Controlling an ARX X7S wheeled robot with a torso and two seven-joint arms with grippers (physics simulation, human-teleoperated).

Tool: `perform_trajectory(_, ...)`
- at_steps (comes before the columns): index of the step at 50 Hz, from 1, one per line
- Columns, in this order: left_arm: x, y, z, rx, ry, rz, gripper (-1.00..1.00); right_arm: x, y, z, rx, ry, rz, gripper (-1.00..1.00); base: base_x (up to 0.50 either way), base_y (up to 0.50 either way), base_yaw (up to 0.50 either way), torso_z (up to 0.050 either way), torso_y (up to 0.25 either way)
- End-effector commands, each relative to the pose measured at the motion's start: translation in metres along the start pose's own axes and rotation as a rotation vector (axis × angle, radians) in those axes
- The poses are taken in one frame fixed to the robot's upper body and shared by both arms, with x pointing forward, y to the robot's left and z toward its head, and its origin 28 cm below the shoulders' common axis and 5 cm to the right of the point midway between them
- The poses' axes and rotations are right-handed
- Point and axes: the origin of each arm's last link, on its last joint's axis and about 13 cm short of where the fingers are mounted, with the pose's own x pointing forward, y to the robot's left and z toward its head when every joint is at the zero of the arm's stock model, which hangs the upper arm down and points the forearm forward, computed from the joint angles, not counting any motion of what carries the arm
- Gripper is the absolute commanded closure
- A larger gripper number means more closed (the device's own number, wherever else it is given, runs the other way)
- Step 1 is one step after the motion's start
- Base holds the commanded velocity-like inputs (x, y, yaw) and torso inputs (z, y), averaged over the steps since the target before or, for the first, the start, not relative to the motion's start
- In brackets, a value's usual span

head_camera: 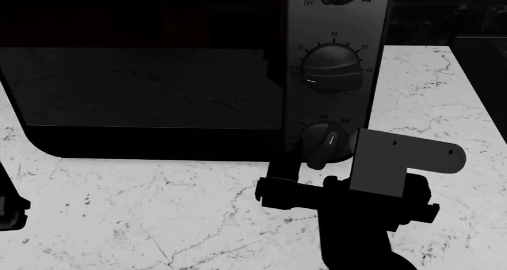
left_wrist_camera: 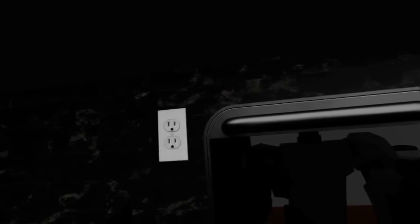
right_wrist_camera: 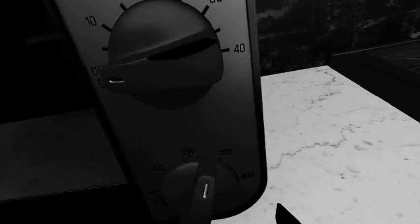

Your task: Decrease the toaster oven temperature.

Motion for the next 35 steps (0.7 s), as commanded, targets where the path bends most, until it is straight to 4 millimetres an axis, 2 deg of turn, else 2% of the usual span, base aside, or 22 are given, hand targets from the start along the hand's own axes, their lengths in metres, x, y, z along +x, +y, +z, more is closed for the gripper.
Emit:
perform_trajectory(1, 0.0, -0.001, -0.001, 0.003, 0.003, -0.003, -1.0, 0.011, 0.001, -0.002, 0.003, 0.022, 0.005, -1.0, 0.0, 0.0, 0.0, 0.0, 0.0)
perform_trajectory(15, 0.001, -0.001, -0.004, 0.005, 0.009, -0.001, -1.0, 0.026, -0.001, -0.008, 0.028, 0.073, 0.006, -1.0, 0.0, 0.0, 0.0, 0.0, 0.0)
perform_trajectory(35, 0.0, 0.0, -0.006, 0.006, 0.014, 0.0, -1.0, 0.037, 0.002, -0.01, 0.015, 0.088, 0.007, -1.0, 0.0, 0.0, 0.0, 0.0, 0.0)
